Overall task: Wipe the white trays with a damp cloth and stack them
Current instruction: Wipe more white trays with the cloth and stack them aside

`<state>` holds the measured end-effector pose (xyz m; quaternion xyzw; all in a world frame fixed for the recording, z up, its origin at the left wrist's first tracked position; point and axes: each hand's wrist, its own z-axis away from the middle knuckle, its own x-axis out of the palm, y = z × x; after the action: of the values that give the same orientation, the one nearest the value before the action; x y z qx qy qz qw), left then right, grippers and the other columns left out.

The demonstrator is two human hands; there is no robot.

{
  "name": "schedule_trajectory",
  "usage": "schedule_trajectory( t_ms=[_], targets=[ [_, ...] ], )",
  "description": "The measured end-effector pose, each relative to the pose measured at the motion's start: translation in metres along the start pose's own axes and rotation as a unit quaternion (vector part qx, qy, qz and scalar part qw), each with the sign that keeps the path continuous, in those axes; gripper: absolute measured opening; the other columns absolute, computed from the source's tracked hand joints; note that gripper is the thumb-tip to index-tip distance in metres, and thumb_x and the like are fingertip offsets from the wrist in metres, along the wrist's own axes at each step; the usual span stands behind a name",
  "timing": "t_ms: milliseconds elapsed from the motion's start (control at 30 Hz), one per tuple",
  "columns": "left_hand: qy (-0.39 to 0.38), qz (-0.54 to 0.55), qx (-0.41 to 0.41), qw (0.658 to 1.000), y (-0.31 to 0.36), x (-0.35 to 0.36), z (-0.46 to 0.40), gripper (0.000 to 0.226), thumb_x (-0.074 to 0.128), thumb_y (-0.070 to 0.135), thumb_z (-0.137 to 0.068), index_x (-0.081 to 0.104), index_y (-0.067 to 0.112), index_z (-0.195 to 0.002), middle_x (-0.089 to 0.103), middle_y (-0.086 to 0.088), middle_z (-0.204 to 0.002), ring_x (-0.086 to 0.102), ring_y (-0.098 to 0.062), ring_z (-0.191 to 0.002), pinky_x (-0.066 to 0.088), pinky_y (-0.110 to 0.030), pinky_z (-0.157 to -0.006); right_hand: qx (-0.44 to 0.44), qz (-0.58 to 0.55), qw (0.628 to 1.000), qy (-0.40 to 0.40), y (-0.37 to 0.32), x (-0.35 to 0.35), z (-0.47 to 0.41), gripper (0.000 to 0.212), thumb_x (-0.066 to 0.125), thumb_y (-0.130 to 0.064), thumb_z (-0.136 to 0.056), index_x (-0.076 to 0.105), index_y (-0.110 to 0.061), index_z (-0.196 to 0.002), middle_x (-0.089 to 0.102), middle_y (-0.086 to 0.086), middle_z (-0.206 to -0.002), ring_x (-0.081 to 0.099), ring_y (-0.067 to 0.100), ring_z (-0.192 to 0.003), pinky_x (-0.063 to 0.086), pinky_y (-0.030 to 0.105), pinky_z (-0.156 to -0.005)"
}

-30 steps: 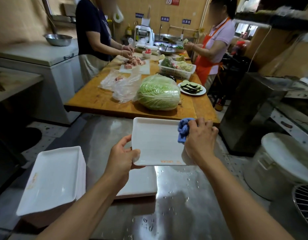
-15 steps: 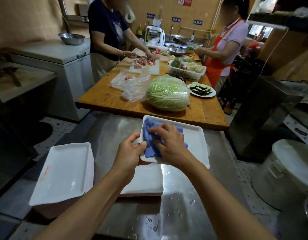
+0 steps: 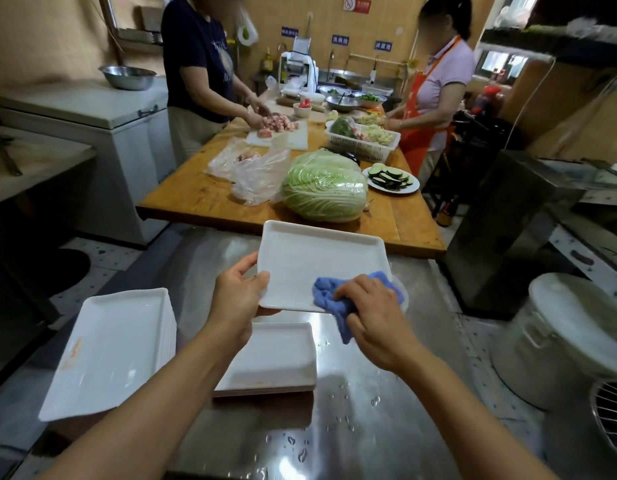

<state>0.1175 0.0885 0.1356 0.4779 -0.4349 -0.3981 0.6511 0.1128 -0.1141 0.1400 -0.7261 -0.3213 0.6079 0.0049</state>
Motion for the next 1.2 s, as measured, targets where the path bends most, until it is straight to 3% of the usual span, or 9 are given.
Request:
schedule_trajectory(
  t_ms=[200, 367, 667, 733, 833, 933, 1000, 1100, 1200],
  targets=[
    [-0.022, -0.023, -0.024, 0.999, -0.005, -0.003, -0.002, 0.040, 0.049, 0.004, -0.095, 0.052, 0.020, -0.131, 0.064, -0.009, -0.114, 0.065, -0.028, -0.093, 0.057, -0.035, -0.055, 0.039, 0.113, 0.993, 0.001, 0.041, -0.008, -0.011, 0.020, 0.046, -0.019, -0.086, 0.054, -0.020, -0.104, 0.048, -0.001, -0.107, 0.042, 0.017, -0.103, 0.026, 0.030, -0.086],
    [-0.036, -0.018, -0.033, 0.999, -0.006, -0.005, -0.002, 0.039, 0.049, 0.002, -0.094, 0.055, 0.017, -0.129, 0.065, -0.011, -0.113, 0.066, -0.029, -0.089, 0.057, -0.034, -0.054, 0.026, 0.155, 0.986, 0.048, 0.047, -0.015, -0.031, 0.033, 0.052, -0.025, -0.088, 0.052, -0.017, -0.120, 0.045, 0.006, -0.122, 0.037, 0.022, -0.109, 0.030, 0.033, -0.088],
    [0.023, 0.000, -0.042, 0.999, -0.013, -0.011, -0.011, 0.041, 0.048, -0.001, -0.092, 0.057, 0.022, -0.124, 0.065, -0.007, -0.104, 0.065, -0.027, -0.087, 0.055, -0.034, -0.055, -0.011, 0.106, 0.994, 0.010, 0.032, -0.003, 0.021, 0.023, 0.044, -0.021, -0.084, 0.058, -0.023, -0.102, 0.054, -0.004, -0.103, 0.043, 0.017, -0.101, 0.017, 0.026, -0.082],
    [0.036, -0.012, -0.048, 0.998, -0.015, -0.012, -0.014, 0.042, 0.048, -0.001, -0.092, 0.056, 0.020, -0.128, 0.063, -0.011, -0.111, 0.064, -0.029, -0.091, 0.055, -0.035, -0.056, -0.022, 0.093, 0.995, 0.030, 0.029, -0.002, 0.029, 0.023, 0.049, -0.021, -0.083, 0.059, -0.022, -0.103, 0.056, -0.004, -0.105, 0.043, 0.017, -0.103, 0.020, 0.027, -0.088],
    [0.041, -0.018, -0.067, 0.997, -0.015, -0.016, -0.018, 0.042, 0.048, -0.001, -0.092, 0.055, 0.019, -0.129, 0.063, -0.011, -0.113, 0.063, -0.028, -0.091, 0.055, -0.031, -0.050, -0.057, 0.135, 0.987, 0.068, 0.032, -0.001, 0.031, 0.036, 0.074, -0.010, -0.074, 0.063, -0.018, -0.107, 0.061, 0.001, -0.110, 0.045, 0.020, -0.109, 0.031, 0.036, -0.097],
    [0.016, -0.024, -0.077, 0.997, -0.014, -0.021, -0.020, 0.039, 0.048, -0.003, -0.091, 0.058, 0.017, -0.124, 0.065, -0.007, -0.104, 0.064, -0.024, -0.087, 0.053, -0.028, -0.048, -0.095, 0.109, 0.984, 0.108, 0.034, -0.005, 0.026, 0.030, 0.076, 0.001, -0.072, 0.066, -0.009, -0.098, 0.064, 0.007, -0.102, 0.046, 0.018, -0.103, 0.042, 0.037, -0.092],
    [0.002, -0.059, -0.071, 0.996, -0.013, -0.023, -0.019, 0.034, 0.046, -0.001, -0.092, 0.059, 0.014, -0.120, 0.066, -0.004, -0.098, 0.066, -0.022, -0.082, 0.052, -0.024, -0.048, -0.107, 0.071, 0.984, 0.122, 0.030, -0.007, 0.023, 0.024, 0.074, 0.007, -0.072, 0.065, -0.004, -0.092, 0.062, 0.010, -0.096, 0.051, 0.019, -0.094, 0.049, 0.031, -0.081],
    [-0.027, -0.096, -0.077, 0.992, -0.012, -0.024, -0.015, 0.022, 0.041, 0.009, -0.098, 0.062, 0.010, -0.104, 0.068, -0.009, -0.092, 0.071, -0.016, -0.067, 0.052, -0.023, -0.049, -0.105, 0.042, 0.984, 0.134, 0.020, -0.013, 0.020, 0.019, 0.072, 0.009, -0.075, 0.064, -0.002, -0.088, 0.061, 0.012, -0.091, 0.057, 0.024, -0.085, 0.046, 0.026, -0.076],
    [-0.048, -0.263, -0.027, 0.963, -0.009, -0.023, -0.016, 0.028, 0.041, 0.032, -0.099, 0.061, 0.013, -0.101, 0.064, -0.012, -0.107, 0.065, -0.028, -0.098, 0.053, -0.035, -0.074, -0.088, 0.038, 0.987, 0.133, 0.009, -0.024, 0.015, 0.019, 0.069, 0.011, -0.075, 0.063, -0.001, -0.088, 0.061, 0.013, -0.088, 0.056, 0.024, -0.080, 0.047, 0.028, -0.072]
  ],
)
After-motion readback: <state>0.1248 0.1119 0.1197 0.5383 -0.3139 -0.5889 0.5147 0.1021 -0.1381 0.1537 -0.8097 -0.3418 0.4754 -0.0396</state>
